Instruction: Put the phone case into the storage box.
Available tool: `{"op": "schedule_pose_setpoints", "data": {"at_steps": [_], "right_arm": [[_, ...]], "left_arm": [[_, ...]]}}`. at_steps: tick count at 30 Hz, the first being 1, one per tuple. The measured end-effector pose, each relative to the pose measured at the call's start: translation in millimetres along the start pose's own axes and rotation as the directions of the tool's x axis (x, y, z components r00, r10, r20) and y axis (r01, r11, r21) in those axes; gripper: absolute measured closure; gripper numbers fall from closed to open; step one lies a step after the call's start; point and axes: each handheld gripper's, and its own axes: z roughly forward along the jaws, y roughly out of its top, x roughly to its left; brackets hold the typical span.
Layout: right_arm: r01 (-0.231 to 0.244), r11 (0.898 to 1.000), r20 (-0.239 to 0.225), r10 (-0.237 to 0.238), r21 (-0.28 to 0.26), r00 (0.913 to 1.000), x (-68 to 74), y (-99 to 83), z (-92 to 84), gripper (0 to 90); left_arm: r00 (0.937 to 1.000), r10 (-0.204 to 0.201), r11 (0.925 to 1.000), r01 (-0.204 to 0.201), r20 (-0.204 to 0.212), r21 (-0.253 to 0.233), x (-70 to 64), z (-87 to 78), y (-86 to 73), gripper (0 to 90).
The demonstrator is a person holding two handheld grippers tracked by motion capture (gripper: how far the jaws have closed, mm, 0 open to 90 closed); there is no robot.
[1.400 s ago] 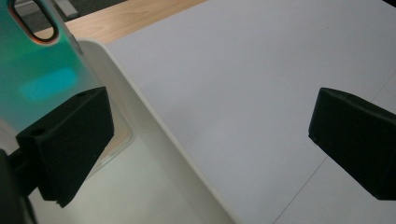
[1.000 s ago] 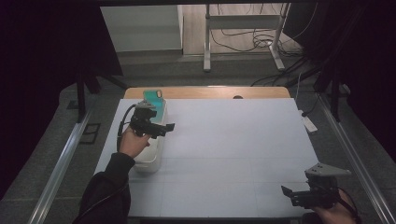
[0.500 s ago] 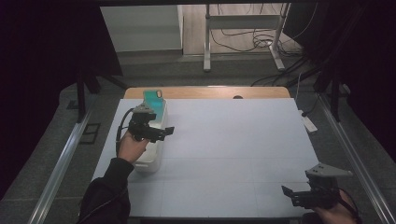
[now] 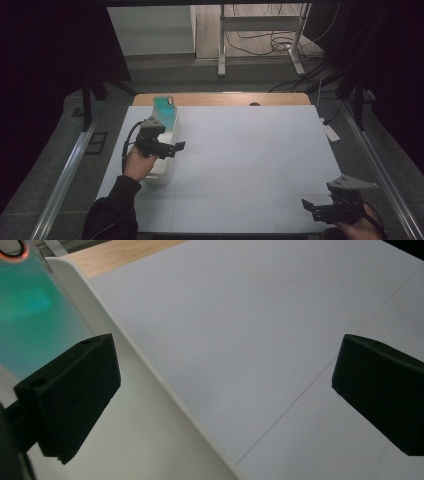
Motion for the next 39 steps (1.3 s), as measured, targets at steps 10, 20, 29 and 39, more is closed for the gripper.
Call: {"op": "schedule_pose_setpoints", "data": {"at_steps": [10,20,29,39], "right_arm": [[-0.003,1.0,0.0,0.003,0.0,1.0,-0.2,0.0,-0.1,0.0],[-0.004,1.0,-0.002,0.004,-0.002,1.0,-0.5,-0.1,-0.2,0.0],[-0.004,1.0,-0.002,0.004,-0.001,1.0,-0.6,-0.1,-0.4,0.0],[-0.001,1.0,-0.002,0.001,-0.003,1.0,-0.4,0.1,-0.1,0.0]], "left_arm": [[1.0,0.008,0.9999,-0.008,-0.003,-0.009,-9.1,-7.8,-6.8,0.0],[1.0,0.0,0.9996,0.0,0.001,-0.027,-19.9,-18.7,-17.1,0.0],[1.0,0.001,0.9993,-0.001,-0.001,-0.036,-27.1,-26.5,-23.0,0.0],[0.9999,-0.001,0.9989,0.0,-0.01,-0.046,-34.2,-39.7,-31.5,0.0]]}}
